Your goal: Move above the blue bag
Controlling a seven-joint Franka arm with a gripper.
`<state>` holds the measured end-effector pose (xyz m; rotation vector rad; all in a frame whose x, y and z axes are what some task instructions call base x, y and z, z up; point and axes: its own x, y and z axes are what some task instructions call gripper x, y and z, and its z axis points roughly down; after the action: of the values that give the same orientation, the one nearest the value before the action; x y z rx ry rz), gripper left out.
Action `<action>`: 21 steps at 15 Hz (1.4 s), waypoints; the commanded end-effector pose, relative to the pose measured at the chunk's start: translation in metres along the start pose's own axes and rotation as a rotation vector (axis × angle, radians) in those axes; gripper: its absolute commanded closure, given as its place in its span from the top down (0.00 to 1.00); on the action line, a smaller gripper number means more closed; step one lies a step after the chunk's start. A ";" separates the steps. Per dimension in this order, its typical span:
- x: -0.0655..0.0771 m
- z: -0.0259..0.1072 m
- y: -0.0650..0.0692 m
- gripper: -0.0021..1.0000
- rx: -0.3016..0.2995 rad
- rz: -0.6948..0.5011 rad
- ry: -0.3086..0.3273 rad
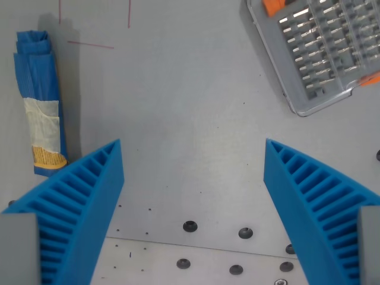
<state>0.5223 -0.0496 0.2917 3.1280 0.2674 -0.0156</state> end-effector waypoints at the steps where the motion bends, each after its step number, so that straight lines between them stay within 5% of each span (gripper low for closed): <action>1: 0.000 -0.001 0.000 1.00 -0.001 -0.004 0.002; 21: -0.001 0.001 -0.003 1.00 -0.003 -0.043 0.012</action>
<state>0.5223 -0.0478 0.2893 3.1271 0.2800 -0.0229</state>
